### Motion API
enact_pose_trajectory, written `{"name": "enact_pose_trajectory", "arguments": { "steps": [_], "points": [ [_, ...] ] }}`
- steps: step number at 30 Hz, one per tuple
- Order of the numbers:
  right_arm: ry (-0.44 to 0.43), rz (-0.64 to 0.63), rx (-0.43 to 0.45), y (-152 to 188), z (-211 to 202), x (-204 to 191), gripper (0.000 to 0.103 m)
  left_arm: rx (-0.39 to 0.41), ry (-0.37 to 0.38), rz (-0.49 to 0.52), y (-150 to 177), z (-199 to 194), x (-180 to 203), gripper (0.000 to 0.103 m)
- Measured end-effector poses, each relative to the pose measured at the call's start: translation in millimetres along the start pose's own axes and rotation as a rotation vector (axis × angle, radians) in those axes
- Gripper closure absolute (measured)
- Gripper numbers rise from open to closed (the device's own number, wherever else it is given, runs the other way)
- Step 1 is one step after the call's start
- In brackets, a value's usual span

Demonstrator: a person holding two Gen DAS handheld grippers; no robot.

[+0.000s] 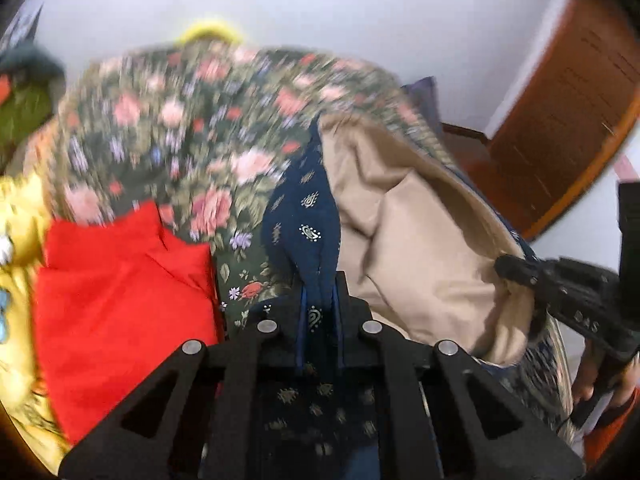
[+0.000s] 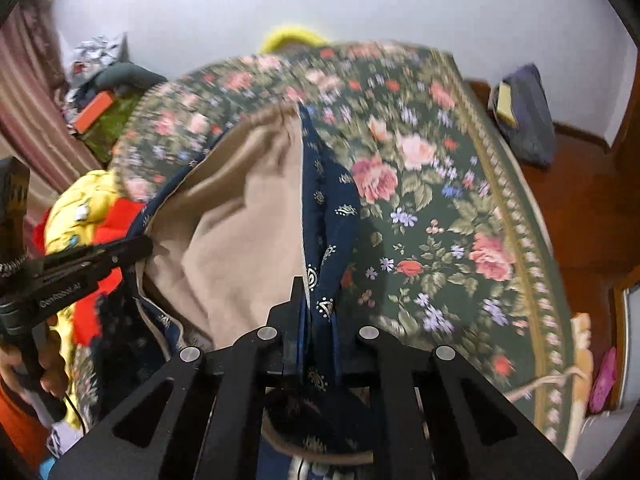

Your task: Fold large clothes

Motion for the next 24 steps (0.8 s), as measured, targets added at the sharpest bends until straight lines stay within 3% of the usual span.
{"name": "enact_pose_trajectory", "arguments": {
  "steps": [5,10,19,24],
  "points": [
    [-0.035,-0.064,0.053,27,-37,-21,0.094,0.013,0.066,0.061,28,-55,18,0.093],
    [-0.056,-0.085,0.007,71,-53,-35,0.094,-0.041,0.056,0.096,77,-76,13,0.093],
    [-0.035,-0.023,-0.099,144,-37,-28,0.094,-0.17,-0.033,0.11,164,-59,-3,0.091],
    [0.037,-0.024,-0.111,157,-30,-25,0.088,-0.165,-0.113,0.15,185,-43,-4,0.084]
  ]
}}
Point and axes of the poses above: each gripper's, at about its wrist camera, not at the fingertips, and z roughly the way its jaws point, x to its right, y to its underside, the point moved 5 cm from there along z, roughly the way its jaws point, and after that the axes turned 3 degrees about -z, right-handed, at the moved point
